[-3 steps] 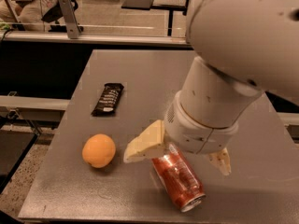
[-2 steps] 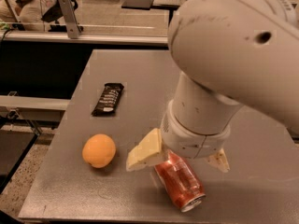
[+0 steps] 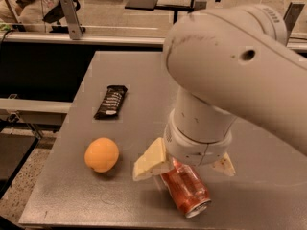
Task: Place coke can upright
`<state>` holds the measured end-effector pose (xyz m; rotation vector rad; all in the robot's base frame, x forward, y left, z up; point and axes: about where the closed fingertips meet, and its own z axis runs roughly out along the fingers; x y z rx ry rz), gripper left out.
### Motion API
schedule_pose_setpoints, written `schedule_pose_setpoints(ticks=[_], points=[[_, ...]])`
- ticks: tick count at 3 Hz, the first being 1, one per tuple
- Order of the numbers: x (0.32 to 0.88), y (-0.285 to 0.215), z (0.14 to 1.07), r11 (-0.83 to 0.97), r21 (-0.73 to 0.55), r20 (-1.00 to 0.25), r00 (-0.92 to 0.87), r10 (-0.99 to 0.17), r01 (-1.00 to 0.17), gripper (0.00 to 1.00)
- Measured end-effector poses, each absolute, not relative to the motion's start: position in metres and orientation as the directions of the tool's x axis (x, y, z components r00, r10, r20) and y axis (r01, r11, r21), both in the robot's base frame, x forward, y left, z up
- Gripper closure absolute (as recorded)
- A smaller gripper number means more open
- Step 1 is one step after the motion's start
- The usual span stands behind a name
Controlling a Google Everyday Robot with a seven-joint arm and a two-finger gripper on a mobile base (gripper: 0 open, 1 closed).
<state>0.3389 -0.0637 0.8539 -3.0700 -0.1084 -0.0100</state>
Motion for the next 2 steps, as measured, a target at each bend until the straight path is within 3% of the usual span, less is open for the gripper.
schedule_pose_setpoints(ticks=[1, 2], points=[[0.3326, -0.0686, 0.8502, -0.994, -0.046, -0.005, 0.995, 0.102, 0.102, 0.00], [0.3288, -0.0723, 0.8441, -0.992, -0.019, -0.022, 0.992, 0.125, 0.124, 0.17]])
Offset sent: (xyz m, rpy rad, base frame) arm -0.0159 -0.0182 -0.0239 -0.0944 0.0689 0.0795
